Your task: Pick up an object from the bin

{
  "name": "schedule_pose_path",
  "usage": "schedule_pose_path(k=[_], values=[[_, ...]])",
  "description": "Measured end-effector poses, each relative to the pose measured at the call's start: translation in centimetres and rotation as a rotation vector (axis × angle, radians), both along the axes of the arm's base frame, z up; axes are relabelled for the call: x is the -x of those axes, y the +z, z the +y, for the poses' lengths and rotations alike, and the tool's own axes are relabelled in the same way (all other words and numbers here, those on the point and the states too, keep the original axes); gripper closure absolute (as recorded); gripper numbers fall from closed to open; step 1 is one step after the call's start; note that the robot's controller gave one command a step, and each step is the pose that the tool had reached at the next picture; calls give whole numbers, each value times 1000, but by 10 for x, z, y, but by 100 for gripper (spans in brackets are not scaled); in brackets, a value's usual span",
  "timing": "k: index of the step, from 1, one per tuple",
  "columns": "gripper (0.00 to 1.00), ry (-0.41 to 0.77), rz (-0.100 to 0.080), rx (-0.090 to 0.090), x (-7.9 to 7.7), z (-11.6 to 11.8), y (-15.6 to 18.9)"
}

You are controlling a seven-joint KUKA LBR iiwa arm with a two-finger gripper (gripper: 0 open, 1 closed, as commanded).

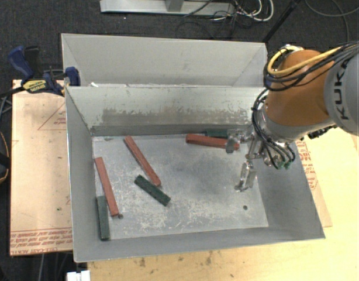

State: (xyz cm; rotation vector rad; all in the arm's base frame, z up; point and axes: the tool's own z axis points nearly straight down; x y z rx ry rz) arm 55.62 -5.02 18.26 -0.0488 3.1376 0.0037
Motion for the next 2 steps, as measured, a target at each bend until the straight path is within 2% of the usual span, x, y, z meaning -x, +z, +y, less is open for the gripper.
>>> schedule_pose_path(k=[1,2], values=[[0,42,4,3,-3,31,-16],[0,314,-2,1,15,44,-49]])
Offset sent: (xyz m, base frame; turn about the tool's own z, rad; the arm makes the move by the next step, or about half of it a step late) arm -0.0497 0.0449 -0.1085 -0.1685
